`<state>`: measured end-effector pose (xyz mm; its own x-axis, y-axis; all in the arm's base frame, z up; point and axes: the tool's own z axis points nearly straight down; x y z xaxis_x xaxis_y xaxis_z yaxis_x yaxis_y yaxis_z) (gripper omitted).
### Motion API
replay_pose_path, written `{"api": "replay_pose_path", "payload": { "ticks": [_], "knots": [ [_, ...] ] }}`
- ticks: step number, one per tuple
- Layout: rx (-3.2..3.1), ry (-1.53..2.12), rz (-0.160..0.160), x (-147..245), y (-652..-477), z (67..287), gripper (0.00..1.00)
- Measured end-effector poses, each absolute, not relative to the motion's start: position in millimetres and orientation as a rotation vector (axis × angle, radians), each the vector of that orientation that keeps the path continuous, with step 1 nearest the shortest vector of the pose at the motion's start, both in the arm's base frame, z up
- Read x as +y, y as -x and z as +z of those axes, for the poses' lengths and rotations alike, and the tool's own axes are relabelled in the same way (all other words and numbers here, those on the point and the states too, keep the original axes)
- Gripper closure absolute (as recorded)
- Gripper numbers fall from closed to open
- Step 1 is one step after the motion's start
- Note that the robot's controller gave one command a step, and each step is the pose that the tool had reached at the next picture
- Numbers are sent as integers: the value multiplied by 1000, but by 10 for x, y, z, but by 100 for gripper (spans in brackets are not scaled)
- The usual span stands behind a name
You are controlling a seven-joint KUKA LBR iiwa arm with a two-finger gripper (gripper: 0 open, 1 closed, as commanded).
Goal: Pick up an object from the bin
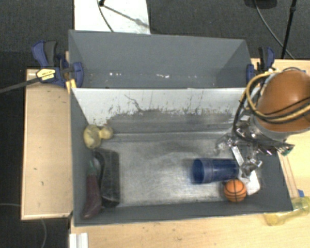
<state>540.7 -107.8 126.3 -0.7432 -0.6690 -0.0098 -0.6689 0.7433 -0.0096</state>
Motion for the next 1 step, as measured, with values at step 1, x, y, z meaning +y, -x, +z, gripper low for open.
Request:
{"api": "replay_pose_path", "payload": {
  "ticks": [1],
  "knots": [
    [2937,1008,-19,-1110,-5218,789,100]
  ]
}}
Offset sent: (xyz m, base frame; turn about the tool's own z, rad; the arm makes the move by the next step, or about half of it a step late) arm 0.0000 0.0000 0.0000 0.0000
